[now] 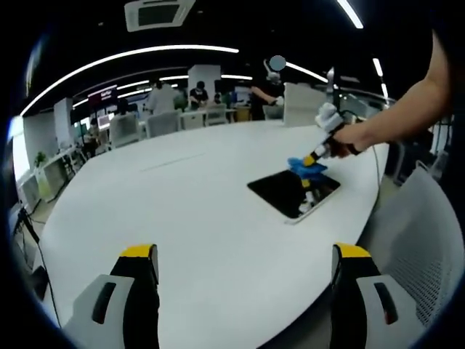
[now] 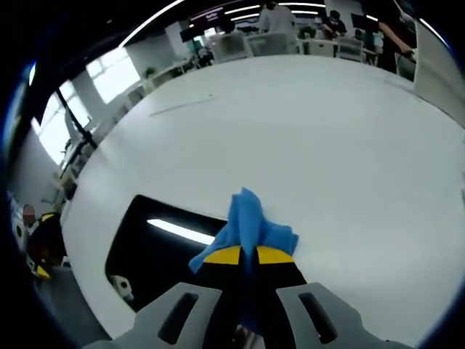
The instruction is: Wipe the mirror surface with the cleaning cloth until all visible marks leave the cleaned area.
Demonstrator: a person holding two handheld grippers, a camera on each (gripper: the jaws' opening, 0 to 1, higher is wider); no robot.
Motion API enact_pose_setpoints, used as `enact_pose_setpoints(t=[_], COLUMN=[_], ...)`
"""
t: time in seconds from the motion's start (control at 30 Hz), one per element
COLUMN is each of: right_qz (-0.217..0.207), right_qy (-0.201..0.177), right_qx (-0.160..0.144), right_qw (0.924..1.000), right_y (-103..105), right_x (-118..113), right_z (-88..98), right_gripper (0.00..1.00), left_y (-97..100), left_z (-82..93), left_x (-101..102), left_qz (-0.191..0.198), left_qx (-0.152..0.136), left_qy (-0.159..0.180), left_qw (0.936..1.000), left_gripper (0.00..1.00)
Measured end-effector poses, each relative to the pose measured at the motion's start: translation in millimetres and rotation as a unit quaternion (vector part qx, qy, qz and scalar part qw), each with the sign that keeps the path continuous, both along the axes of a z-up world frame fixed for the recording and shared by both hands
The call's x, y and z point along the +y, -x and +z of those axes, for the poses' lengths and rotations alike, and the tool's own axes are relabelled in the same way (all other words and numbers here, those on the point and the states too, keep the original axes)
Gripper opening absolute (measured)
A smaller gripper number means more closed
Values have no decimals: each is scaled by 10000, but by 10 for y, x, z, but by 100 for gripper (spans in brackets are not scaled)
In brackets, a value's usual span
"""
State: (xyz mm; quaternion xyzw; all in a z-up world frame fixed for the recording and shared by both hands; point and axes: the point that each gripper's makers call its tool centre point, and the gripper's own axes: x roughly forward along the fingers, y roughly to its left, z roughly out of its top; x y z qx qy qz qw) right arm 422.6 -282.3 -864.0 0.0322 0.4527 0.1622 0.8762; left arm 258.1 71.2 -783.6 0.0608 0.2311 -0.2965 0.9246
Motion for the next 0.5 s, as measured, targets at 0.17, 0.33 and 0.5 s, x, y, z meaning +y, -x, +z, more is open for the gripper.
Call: enact_pose_setpoints(t=[0.17, 0.33, 0.5], right_qz=[41, 178, 284], right_qy=[-30, -6, 60], right_qx=[28, 43, 24], right_qw=[10000, 9998, 9996], right_y=[-8, -37, -65], right_x=[85, 219, 324], right_z=[-3, -8, -15], right_gripper=[1, 1, 1], left_y=[8, 16, 16], left_z=[-1, 12, 21], left_x=[-11, -28, -30], left_qz=[-5, -12, 1], left_qx=[22, 19, 5], left_qy=[-26, -37, -61], left_qw=[10000, 10000, 10000], left_gripper=[99, 99, 99])
